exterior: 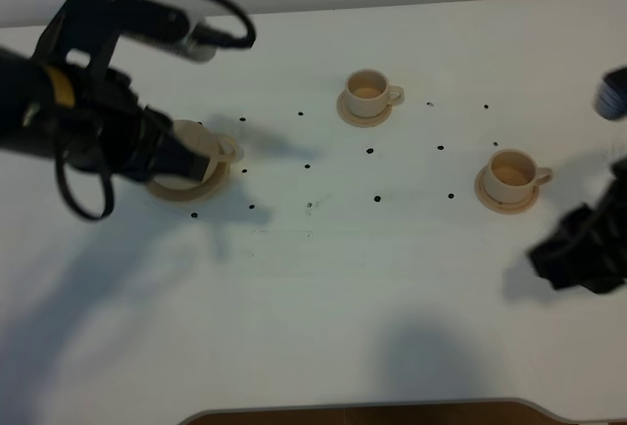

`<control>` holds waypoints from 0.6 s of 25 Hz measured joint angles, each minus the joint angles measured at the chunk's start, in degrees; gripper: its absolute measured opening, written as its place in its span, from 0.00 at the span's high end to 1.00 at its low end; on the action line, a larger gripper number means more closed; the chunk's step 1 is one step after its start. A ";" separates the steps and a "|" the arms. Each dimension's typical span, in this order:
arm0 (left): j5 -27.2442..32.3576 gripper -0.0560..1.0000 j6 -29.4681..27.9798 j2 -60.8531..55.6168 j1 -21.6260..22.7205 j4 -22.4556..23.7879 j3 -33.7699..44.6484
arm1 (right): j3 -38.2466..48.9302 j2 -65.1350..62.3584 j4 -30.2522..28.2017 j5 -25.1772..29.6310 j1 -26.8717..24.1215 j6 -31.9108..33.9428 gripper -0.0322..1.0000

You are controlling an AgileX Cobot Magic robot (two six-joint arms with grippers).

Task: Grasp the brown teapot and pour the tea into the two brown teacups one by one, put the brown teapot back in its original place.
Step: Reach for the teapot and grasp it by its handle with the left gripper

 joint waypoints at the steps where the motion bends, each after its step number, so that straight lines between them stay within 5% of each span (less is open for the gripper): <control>1: -0.13 0.60 0.00 1.19 0.00 0.11 -1.23 | 0.00 -0.99 -1.63 1.21 0.00 1.42 0.53; 15: -1.80 0.60 1.72 16.11 0.00 1.27 -11.24 | 13.05 -25.95 -5.92 5.21 0.00 3.98 0.54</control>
